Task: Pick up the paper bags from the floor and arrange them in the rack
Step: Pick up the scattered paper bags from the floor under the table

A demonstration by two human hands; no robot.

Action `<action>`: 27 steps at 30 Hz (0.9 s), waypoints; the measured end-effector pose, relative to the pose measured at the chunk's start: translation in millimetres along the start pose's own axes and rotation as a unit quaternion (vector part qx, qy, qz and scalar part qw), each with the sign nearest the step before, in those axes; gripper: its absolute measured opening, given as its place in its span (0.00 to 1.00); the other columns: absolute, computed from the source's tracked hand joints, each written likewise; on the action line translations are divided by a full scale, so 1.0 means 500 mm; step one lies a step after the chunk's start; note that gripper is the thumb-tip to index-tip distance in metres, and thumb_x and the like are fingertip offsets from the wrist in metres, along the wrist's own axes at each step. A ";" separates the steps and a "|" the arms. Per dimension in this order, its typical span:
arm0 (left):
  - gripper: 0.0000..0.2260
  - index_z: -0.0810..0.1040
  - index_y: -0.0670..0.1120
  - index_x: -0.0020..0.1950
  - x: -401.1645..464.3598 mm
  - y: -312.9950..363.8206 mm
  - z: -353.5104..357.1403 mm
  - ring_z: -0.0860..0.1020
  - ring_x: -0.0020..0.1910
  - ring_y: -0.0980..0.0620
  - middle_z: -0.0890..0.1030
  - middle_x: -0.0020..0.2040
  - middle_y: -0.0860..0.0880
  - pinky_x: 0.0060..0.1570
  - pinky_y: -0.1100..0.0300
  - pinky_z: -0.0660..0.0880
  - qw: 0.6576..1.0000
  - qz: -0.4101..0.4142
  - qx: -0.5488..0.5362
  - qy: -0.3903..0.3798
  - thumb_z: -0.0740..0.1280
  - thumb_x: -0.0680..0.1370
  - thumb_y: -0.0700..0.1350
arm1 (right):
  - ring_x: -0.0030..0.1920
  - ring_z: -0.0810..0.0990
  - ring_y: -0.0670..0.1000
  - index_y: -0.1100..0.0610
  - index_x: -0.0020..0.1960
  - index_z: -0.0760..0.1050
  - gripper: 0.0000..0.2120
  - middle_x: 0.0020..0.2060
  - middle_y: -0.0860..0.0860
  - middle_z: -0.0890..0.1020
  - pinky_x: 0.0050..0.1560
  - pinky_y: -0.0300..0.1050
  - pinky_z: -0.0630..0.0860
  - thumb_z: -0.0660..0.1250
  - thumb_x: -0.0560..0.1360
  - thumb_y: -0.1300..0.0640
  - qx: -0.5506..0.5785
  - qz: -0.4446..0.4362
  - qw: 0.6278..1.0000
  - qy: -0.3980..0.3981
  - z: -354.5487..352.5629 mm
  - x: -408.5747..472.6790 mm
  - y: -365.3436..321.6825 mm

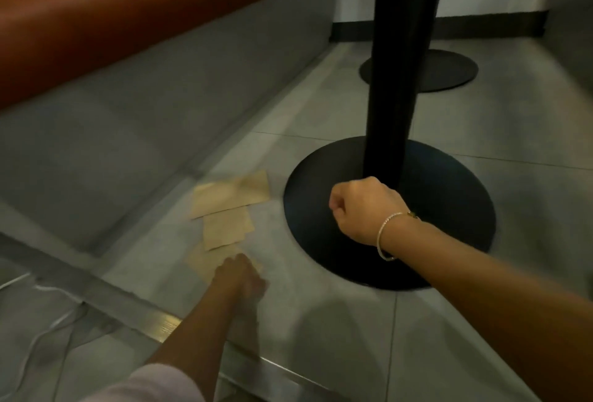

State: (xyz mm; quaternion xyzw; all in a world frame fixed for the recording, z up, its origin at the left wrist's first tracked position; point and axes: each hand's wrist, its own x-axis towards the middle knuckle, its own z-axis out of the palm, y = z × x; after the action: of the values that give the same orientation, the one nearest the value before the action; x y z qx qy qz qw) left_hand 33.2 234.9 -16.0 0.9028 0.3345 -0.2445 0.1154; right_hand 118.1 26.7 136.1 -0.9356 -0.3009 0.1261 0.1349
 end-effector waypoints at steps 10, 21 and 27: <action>0.23 0.63 0.41 0.65 0.013 -0.001 -0.005 0.74 0.59 0.43 0.73 0.60 0.41 0.53 0.56 0.71 0.996 0.022 -0.013 0.080 0.65 0.74 0.47 | 0.51 0.77 0.54 0.52 0.56 0.75 0.09 0.52 0.53 0.78 0.47 0.44 0.74 0.60 0.77 0.57 0.003 -0.012 0.998 -0.062 0.104 0.049 -0.012; 0.08 0.73 0.46 0.48 -0.036 0.083 -0.036 0.73 0.31 0.53 0.76 0.39 0.45 0.31 0.62 0.71 0.922 0.076 -0.342 -0.162 0.68 0.74 0.36 | 0.62 0.73 0.55 0.50 0.72 0.58 0.33 0.64 0.53 0.70 0.61 0.47 0.73 0.69 0.72 0.52 0.087 0.030 0.977 -0.195 0.163 0.034 -0.027; 0.10 0.76 0.44 0.47 -0.046 0.108 -0.076 0.80 0.28 0.59 0.82 0.31 0.51 0.28 0.67 0.76 0.776 0.134 -0.572 -0.230 0.62 0.76 0.29 | 0.62 0.73 0.57 0.56 0.76 0.47 0.48 0.66 0.57 0.70 0.60 0.48 0.74 0.74 0.68 0.50 0.300 0.207 0.924 -0.114 0.153 0.044 -0.007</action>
State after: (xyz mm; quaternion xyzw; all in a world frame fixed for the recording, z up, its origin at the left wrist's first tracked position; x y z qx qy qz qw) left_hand 67.6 195.9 31.0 0.6230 0.2514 -0.1900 0.7159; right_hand 109.3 56.3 62.5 -0.8721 -0.0624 0.3416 0.3447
